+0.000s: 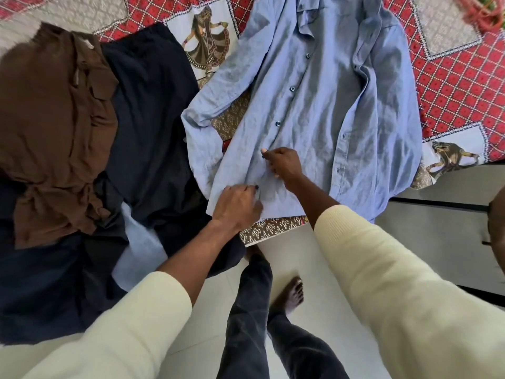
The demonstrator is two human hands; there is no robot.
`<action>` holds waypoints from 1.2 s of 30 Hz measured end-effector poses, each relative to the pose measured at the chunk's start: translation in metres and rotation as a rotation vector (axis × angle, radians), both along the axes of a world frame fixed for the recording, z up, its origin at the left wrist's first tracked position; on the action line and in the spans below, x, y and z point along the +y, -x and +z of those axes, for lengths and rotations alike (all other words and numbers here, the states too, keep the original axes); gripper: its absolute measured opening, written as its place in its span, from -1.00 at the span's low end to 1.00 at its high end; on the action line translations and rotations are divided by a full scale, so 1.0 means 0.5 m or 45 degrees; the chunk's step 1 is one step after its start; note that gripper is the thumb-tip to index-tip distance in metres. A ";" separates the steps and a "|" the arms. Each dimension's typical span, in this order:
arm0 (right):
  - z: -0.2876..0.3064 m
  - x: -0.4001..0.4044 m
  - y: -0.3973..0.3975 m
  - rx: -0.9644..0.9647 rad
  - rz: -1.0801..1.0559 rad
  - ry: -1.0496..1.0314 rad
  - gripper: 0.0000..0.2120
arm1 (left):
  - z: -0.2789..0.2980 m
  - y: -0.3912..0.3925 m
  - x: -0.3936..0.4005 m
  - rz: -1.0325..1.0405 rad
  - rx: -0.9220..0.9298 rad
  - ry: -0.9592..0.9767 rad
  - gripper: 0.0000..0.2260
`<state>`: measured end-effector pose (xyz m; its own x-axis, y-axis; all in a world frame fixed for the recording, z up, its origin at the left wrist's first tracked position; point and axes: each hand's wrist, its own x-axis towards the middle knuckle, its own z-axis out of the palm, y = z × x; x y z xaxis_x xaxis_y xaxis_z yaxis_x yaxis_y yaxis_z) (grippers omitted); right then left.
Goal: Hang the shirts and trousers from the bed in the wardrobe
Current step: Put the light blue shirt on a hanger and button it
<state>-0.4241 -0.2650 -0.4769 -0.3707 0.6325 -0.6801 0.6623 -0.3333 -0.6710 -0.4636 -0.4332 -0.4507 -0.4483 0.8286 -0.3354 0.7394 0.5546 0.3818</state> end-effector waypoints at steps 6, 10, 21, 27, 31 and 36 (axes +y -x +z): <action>0.012 0.013 0.046 -0.114 0.217 0.151 -0.85 | -0.035 -0.016 0.004 0.226 -0.211 0.354 -0.69; 0.018 0.017 0.026 0.005 -0.103 0.392 -0.92 | -0.029 -0.011 0.003 0.352 -0.639 0.212 -0.95; 0.096 0.065 -0.113 -0.012 -0.422 -0.217 -0.75 | 0.033 -0.128 0.088 0.311 -1.209 0.022 -0.90; 0.076 0.099 -0.243 -0.192 -0.278 -0.327 -0.80 | 0.025 -0.179 0.133 0.241 -0.991 0.214 -0.88; 0.066 0.084 -0.318 -0.021 -0.228 0.074 -0.85 | 0.011 -0.147 0.144 0.360 -0.329 0.009 -0.65; 0.057 0.034 -0.356 -0.057 -0.015 0.295 -0.87 | 0.008 -0.093 0.123 0.105 0.134 0.341 -0.48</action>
<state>-0.2459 -0.2480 -0.4483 -0.3305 0.4614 -0.8233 0.6849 -0.4829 -0.5456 -0.4173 -0.3716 -0.4468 -0.5541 0.6764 -0.4852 0.7155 0.6849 0.1376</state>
